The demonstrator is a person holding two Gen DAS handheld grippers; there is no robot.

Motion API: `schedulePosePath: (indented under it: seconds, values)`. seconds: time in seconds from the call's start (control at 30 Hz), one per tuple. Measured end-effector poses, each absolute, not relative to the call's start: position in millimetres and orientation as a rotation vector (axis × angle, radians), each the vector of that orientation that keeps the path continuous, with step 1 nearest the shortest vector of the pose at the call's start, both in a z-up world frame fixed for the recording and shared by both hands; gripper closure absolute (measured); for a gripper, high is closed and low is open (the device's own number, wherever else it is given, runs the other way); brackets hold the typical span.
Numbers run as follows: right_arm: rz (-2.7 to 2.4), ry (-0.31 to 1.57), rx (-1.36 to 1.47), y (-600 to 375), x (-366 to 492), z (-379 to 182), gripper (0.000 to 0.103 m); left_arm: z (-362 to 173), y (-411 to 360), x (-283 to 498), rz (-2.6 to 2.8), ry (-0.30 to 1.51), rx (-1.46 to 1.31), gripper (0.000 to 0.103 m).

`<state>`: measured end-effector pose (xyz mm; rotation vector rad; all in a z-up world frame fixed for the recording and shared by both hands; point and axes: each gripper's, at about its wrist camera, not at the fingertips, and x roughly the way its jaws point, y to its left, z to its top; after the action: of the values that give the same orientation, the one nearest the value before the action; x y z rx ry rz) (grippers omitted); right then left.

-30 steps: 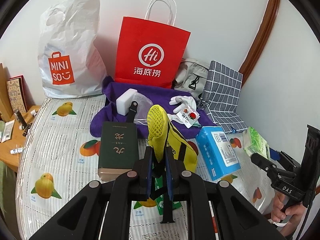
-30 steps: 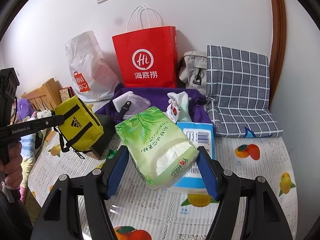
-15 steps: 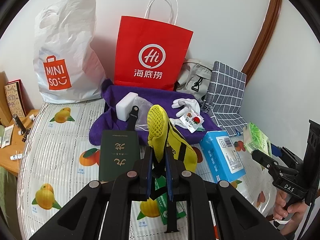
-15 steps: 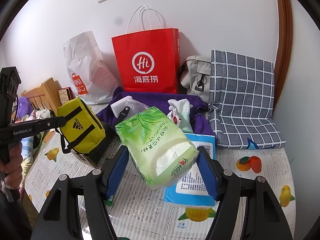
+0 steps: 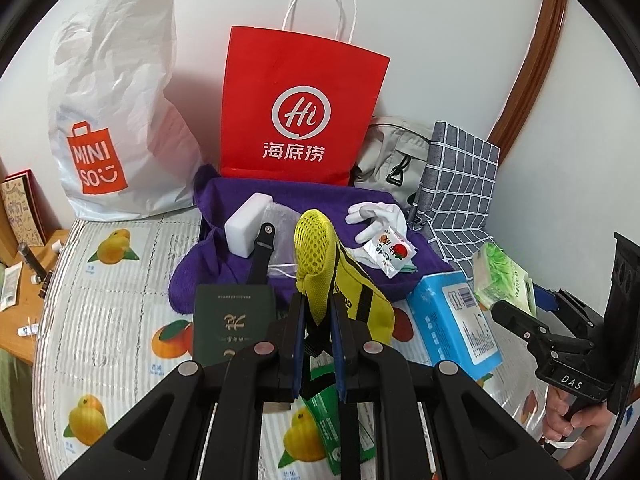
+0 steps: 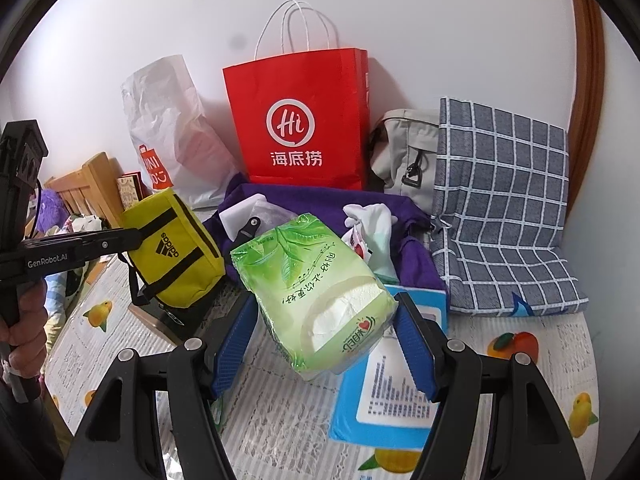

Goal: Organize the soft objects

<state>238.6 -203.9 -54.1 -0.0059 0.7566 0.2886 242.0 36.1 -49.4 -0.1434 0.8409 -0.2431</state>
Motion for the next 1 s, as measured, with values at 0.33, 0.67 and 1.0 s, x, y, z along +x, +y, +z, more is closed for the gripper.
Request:
schedulePosePath:
  seconds: [0.33,0.67,1.0]
  values:
    - [0.307,0.774,-0.017,-195,281,-61,0.035,-51,37,281,-0.232,0.843,-0.149,0.091]
    - [0.327,0.806,0.029,-190,336,-65,0.035,-45,41,329,-0.185,0.844,-0.176,0.091]
    - [0.383,0.845,-0.035,-158,385,-80,0.034,-58,49,380,-0.130,0.848,-0.239,0.091]
